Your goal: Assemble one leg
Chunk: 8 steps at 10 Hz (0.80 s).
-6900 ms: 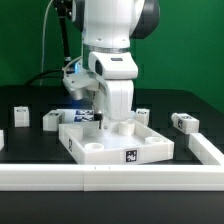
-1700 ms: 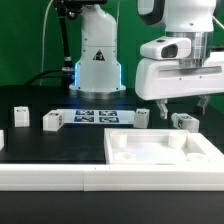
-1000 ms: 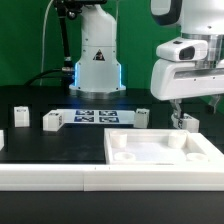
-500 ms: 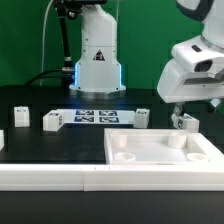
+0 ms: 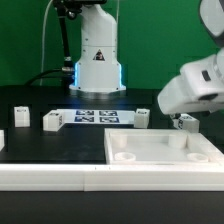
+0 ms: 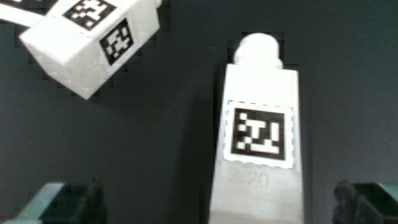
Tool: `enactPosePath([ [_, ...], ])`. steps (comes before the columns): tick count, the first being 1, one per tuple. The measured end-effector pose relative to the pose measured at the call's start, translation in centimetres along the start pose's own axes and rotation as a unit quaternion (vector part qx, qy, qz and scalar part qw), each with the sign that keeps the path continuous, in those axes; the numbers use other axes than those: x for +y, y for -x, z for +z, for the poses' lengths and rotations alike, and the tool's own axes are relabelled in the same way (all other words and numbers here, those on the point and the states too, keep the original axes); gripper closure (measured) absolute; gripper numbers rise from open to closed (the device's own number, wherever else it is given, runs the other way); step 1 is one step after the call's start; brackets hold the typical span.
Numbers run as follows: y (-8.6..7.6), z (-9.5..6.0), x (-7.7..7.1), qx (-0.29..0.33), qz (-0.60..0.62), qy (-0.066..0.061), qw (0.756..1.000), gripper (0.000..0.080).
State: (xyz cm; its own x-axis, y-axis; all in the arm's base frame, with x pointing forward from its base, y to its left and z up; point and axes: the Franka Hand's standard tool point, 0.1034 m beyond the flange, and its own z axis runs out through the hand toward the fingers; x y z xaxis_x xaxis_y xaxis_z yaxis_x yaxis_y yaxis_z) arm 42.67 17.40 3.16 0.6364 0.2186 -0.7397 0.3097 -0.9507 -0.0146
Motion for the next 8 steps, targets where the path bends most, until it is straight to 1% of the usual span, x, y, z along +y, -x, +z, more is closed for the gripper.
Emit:
enactPosePath([
  [1, -0.7, 0.4, -0.1, -0.005, 0.003, -0.002, 1.0, 0.0151],
  [2, -0.8, 0.7, -0.1, -0.004, 0.004, -0.002, 1.0, 0.0151],
  [4, -1.0, 1.9, -0.4, -0.002, 0.002, -0.001, 1.0, 0.0151],
  [6, -0.7, 3.0, -0.6, -0.008, 0.0, 0.001, 1.0, 0.0151],
  [8, -0.6, 3.6, -0.7, -0.011, -0.001, 0.003, 1.0, 0.0151],
])
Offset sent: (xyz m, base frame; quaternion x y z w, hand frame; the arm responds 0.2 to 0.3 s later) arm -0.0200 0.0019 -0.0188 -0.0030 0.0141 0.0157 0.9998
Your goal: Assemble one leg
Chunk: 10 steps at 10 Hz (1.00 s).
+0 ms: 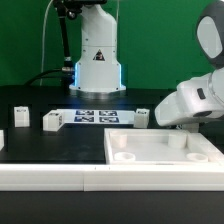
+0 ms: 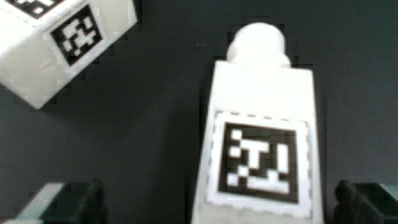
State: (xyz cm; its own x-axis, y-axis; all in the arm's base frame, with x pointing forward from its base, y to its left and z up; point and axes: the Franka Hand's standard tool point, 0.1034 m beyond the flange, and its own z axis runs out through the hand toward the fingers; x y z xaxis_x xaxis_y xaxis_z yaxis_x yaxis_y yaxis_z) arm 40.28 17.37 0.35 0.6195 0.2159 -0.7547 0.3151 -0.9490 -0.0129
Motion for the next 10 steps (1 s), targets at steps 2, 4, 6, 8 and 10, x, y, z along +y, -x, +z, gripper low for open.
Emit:
enactPosePath([
  [2, 0.0, 0.0, 0.01, 0.0, 0.0, 0.0, 1.0, 0.0275],
  [4, 0.0, 0.0, 0.01, 0.0, 0.0, 0.0, 1.0, 0.0508],
  [6, 0.0, 0.0, 0.01, 0.0, 0.0, 0.0, 1.0, 0.0508],
  [8, 0.0, 0.0, 0.02, 0.0, 0.0, 0.0, 1.0, 0.0508],
  [10, 0.2, -0.35, 0.16, -0.003, -0.008, -0.001, 1.0, 0.0508],
])
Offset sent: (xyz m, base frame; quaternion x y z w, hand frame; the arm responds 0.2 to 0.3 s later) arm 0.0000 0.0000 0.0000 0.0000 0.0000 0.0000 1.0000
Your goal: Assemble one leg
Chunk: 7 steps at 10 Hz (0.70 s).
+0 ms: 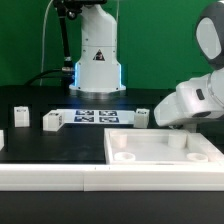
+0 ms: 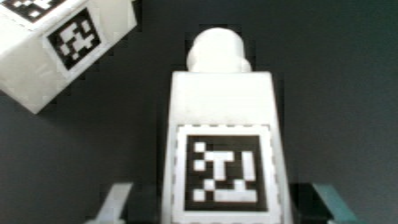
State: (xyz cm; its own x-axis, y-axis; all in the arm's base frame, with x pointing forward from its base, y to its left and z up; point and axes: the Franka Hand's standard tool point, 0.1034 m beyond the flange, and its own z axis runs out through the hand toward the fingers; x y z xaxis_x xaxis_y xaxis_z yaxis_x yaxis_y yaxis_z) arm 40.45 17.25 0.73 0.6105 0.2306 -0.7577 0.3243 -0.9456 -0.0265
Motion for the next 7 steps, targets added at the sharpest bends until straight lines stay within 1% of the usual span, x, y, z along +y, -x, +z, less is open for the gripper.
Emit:
enactPosePath([
  [1, 1.1, -1.8, 0.6, 0.001, -0.008, 0.0, 1.0, 0.0508],
  [2, 2.3, -3.6, 0.8, 0.006, -0.007, 0.002, 1.0, 0.0508],
  [3, 3.4, -5.0, 1.2, 0.008, -0.012, 0.003, 1.0, 0.0508],
  [4, 4.0, -6.5, 1.9, 0.02, -0.009, 0.001, 1.0, 0.0508],
  [6, 3.7, -6.0, 1.7, 0.022, -0.009, 0.001, 1.0, 0.0508],
  [7, 2.9, -6.6, 1.8, 0.061, -0.008, 0.0, 0.998, 0.0508],
])
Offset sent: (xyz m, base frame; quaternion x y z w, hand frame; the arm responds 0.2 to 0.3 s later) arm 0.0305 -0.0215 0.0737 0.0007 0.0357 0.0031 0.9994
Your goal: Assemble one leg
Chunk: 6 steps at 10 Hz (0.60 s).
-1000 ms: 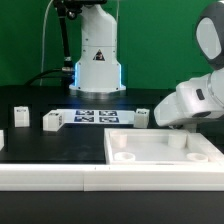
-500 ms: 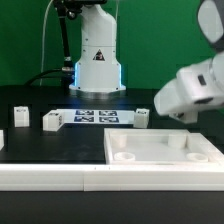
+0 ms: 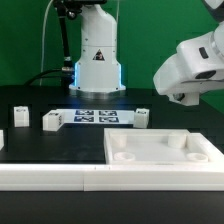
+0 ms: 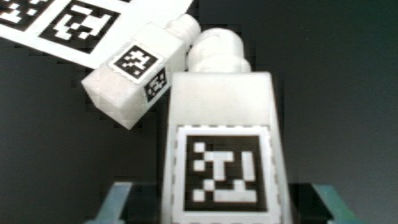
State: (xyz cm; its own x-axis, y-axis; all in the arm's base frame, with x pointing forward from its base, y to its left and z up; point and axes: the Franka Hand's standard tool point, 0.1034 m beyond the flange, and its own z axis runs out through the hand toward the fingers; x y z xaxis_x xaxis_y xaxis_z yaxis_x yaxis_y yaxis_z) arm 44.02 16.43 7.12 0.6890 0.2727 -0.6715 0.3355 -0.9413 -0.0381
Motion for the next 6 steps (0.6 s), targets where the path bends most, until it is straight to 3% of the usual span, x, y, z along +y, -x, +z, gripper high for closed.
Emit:
enactPosePath([
  [2, -0.6, -1.6, 1.0, 0.081, -0.003, -0.001, 0.997, 0.0508],
  [6, 0.0, -8.1, 5.1, 0.187, -0.029, 0.003, 0.982, 0.0508],
])
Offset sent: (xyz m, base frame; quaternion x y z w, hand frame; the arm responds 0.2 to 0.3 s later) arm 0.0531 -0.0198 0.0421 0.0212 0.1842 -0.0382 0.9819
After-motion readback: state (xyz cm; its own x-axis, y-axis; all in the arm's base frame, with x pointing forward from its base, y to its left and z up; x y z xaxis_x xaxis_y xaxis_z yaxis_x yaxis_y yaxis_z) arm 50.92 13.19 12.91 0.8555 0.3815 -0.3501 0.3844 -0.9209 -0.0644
